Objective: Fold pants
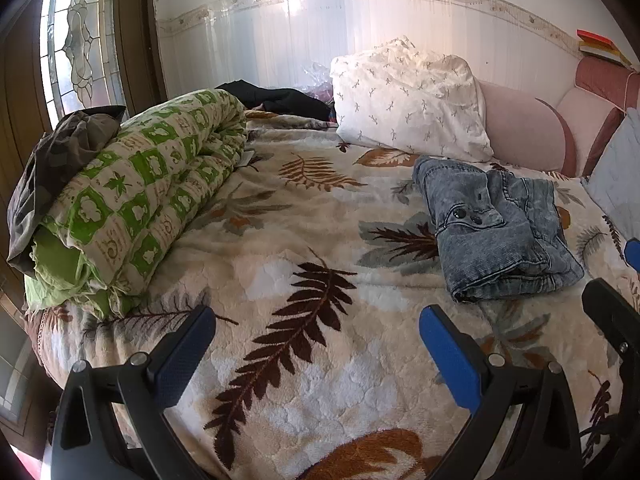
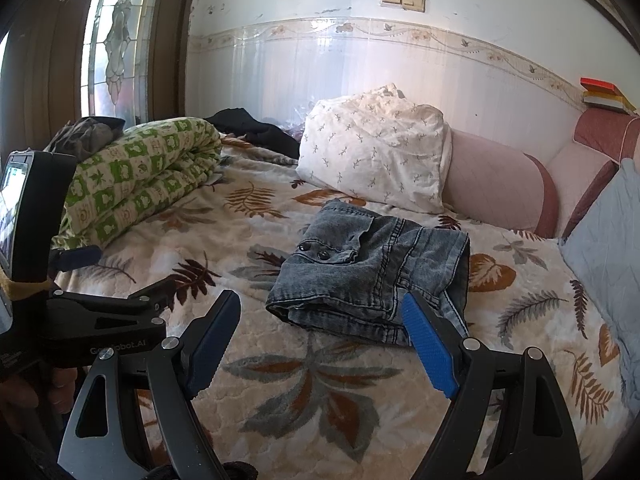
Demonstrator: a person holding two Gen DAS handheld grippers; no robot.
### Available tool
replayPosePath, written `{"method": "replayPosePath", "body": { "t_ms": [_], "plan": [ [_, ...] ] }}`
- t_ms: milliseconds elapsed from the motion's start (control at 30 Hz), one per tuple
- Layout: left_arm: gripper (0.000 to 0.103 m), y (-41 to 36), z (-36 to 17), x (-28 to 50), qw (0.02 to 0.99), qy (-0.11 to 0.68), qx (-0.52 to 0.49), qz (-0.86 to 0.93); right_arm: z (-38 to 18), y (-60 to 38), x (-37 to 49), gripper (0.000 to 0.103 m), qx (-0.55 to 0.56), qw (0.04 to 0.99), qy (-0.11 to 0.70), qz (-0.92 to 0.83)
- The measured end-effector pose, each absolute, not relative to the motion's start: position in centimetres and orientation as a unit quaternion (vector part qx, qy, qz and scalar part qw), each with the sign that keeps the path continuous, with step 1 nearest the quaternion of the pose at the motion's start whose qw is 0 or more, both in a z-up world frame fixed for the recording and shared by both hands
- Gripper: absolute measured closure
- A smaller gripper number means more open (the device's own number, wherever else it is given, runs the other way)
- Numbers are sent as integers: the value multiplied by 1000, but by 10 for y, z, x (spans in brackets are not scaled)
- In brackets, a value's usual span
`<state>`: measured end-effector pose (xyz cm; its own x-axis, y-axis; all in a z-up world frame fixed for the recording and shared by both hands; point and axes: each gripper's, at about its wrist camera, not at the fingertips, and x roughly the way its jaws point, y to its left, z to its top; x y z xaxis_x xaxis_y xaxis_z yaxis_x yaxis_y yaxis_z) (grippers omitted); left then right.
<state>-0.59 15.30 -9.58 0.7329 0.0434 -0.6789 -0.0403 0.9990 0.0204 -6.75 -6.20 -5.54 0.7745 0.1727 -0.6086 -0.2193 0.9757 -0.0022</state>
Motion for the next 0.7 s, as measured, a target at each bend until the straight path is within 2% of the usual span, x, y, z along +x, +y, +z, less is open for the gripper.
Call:
{"method": "replayPosePath", "body": {
  "t_ms": [700],
  "plan": [
    [0,144,-74,-2,937,349,9,20,-46,-83,-53,20,-33,947,308,88]
  ]
}}
